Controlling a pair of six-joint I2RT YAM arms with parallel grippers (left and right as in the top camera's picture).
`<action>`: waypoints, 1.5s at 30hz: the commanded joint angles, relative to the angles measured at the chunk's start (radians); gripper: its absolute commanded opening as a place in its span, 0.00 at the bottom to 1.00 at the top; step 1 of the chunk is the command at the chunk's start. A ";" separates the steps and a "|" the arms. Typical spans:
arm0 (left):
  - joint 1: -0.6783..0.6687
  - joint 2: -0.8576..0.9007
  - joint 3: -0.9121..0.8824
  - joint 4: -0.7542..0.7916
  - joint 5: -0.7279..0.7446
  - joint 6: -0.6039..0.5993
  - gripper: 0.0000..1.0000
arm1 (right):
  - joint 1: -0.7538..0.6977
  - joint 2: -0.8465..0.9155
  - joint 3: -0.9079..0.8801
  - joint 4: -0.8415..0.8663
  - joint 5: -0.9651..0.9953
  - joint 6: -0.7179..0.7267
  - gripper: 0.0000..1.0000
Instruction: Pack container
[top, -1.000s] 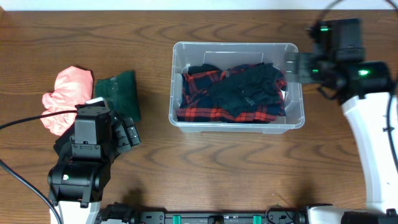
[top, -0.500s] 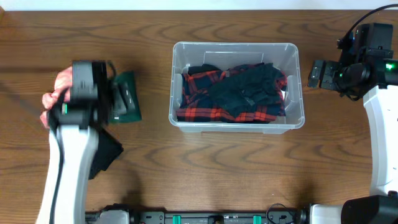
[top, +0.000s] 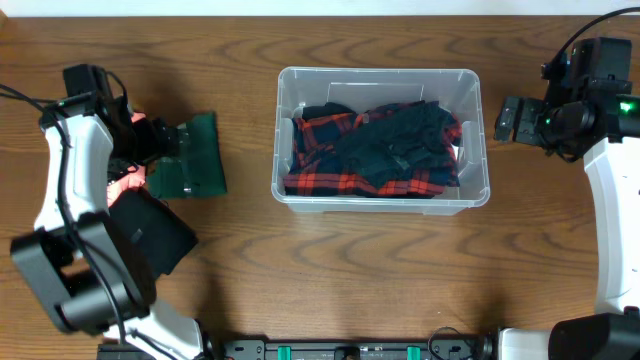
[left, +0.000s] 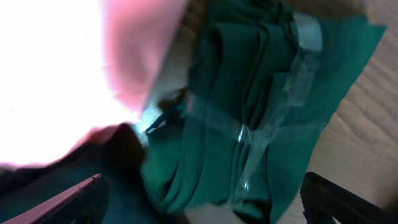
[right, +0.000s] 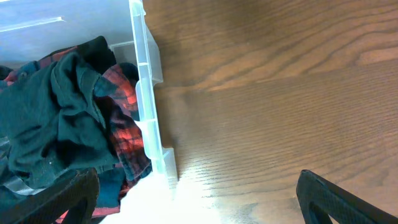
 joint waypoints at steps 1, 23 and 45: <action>0.006 0.081 0.022 0.004 0.137 0.124 0.98 | -0.001 0.003 -0.001 0.000 -0.008 -0.013 0.99; -0.045 -0.094 0.097 -0.079 0.322 0.155 0.06 | -0.015 0.002 -0.001 -0.011 0.098 -0.008 0.99; -1.010 -0.202 0.130 0.408 0.146 -0.505 0.06 | -0.028 0.002 -0.001 -0.012 0.082 -0.005 0.99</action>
